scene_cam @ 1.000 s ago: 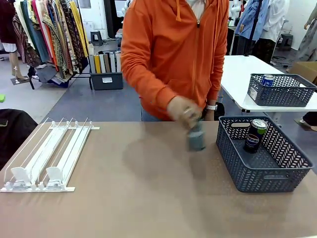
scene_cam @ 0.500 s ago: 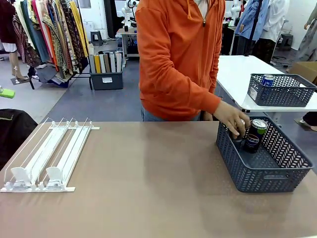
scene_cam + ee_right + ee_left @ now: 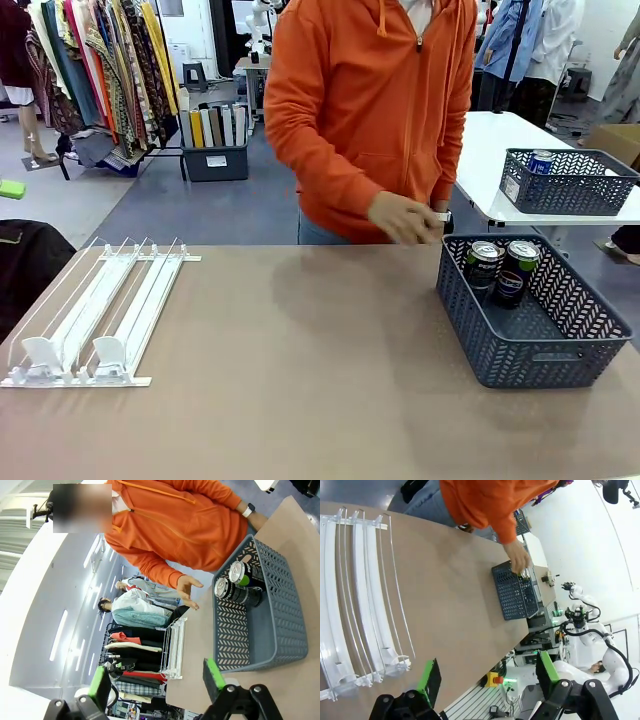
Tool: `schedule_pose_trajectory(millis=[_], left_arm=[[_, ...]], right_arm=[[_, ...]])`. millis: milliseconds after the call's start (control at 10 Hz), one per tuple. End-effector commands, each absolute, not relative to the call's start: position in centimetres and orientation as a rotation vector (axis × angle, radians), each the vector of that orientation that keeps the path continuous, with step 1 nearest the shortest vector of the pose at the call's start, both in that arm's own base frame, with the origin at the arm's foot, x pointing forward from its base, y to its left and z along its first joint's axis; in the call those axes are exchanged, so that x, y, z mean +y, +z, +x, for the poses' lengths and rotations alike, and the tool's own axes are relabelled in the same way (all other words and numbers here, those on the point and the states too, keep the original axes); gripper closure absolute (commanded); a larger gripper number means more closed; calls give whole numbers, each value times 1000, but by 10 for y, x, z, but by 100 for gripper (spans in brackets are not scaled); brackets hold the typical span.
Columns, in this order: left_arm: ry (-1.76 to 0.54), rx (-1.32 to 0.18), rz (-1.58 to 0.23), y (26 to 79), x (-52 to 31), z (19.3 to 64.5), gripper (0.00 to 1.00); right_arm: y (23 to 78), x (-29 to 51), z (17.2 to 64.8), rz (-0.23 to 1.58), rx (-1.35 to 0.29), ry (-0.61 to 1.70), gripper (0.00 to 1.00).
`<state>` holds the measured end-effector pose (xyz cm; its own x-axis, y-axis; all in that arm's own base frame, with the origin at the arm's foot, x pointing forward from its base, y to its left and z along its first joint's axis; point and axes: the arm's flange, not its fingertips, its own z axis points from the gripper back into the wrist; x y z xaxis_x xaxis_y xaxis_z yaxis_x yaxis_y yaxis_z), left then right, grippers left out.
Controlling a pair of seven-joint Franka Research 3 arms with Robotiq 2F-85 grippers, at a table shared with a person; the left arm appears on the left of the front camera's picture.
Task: Retrieve and store the cans from the dispenser.
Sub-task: Pick up one can from the Automatic Can Dispenser and place it in the middle of the table.
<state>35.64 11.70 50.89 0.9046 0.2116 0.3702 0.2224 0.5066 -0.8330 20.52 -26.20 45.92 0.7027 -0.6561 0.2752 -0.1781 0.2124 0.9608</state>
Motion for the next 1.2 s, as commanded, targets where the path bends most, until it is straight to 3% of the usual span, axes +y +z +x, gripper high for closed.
schedule_pose_trajectory(millis=[0, 1100], left_arm=[[-8, -450, -1049, 510, 117, 354, 0], [-8, -450, -1049, 510, 117, 354, 0]], right_arm=[[462, -262, 209, 1353, -804, -363, 0], [462, -262, 209, 1353, -804, -363, 0]])
